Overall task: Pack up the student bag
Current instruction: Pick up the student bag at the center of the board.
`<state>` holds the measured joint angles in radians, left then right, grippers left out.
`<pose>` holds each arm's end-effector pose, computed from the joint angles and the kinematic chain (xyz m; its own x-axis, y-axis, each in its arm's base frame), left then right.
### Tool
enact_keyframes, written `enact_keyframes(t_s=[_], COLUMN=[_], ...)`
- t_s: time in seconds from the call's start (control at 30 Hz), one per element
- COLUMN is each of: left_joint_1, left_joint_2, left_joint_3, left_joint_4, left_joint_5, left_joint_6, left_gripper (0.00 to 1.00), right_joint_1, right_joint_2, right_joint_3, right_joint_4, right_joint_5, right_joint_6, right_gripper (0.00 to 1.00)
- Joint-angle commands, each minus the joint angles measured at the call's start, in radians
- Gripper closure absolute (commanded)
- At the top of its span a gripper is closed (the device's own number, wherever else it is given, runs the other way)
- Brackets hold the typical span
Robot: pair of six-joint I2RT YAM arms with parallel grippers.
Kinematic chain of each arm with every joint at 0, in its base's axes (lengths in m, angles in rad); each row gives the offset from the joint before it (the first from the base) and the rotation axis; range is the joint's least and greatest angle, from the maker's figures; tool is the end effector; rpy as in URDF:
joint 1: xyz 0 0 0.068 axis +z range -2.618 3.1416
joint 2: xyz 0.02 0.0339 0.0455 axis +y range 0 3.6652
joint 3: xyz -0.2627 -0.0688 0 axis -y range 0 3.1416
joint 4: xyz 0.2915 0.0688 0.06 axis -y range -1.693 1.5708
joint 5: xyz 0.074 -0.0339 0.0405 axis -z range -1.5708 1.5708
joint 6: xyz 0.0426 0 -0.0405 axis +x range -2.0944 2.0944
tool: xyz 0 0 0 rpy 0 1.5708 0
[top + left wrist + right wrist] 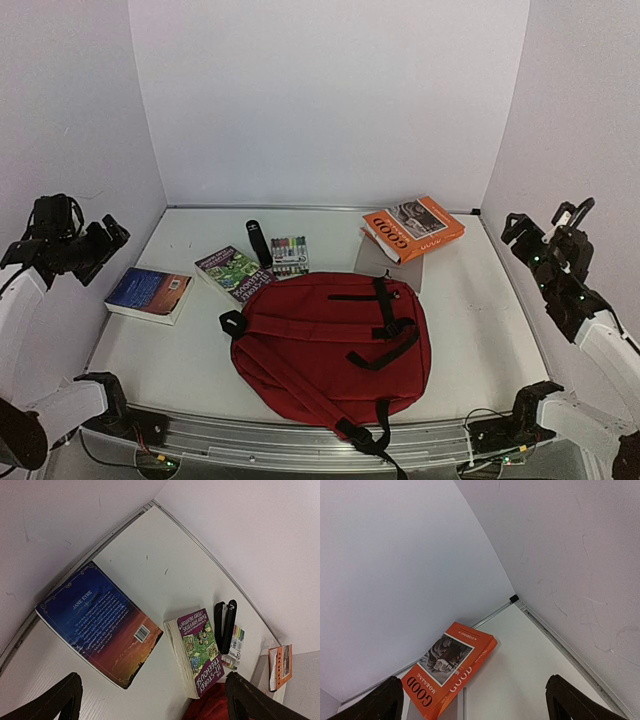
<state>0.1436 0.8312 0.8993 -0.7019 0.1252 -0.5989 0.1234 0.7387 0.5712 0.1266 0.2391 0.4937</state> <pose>0.2218 0.0267 0.3184 -0.4602 -0.6317 -0.6239 -0.3654 0.7752 -0.5153 0.2379 0.0193 0.2962 0.0189 0.4663 -0.8844 0.1207 0.8771 0.4650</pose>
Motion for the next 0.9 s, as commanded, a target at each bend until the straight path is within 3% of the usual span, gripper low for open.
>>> enact_keyframes(t_s=[0.0, 0.2, 0.33, 0.47, 0.6, 0.87], left_joint_1=[0.0, -0.001, -0.001, 0.0, 0.0, 0.0], left_joint_2=[0.025, 0.122, 0.144, 0.195, 0.281, 0.196], left_joint_3=[0.095, 0.194, 0.187, 0.135, 0.181, 0.087], left_joint_4=[-0.021, -0.088, -0.012, 0.126, 0.088, 0.139], left_joint_5=[0.062, 0.056, 0.144, 0.251, 0.295, 0.336], left_joint_6=[0.047, 0.15, 0.219, 0.24, 0.279, 0.279], left_gripper=[0.0, 0.0, 0.0, 0.0, 0.0, 0.0], right_joint_1=[0.004, 0.005, 0.051, 0.26, 0.522, 0.983], right_joint_2=[0.029, 0.066, 0.113, 0.186, 0.302, 0.647], right_joint_3=[0.055, 0.088, 0.13, 0.226, 0.323, 0.527], right_joint_4=[-0.032, -0.036, -0.078, -0.191, -0.279, -0.297], right_joint_5=[-0.132, -0.332, -0.35, -0.167, 0.005, 0.215], right_joint_6=[0.007, -0.025, -0.045, -0.101, -0.09, -0.061], right_gripper=[0.02, 0.02, 0.02, 0.02, 0.02, 0.02])
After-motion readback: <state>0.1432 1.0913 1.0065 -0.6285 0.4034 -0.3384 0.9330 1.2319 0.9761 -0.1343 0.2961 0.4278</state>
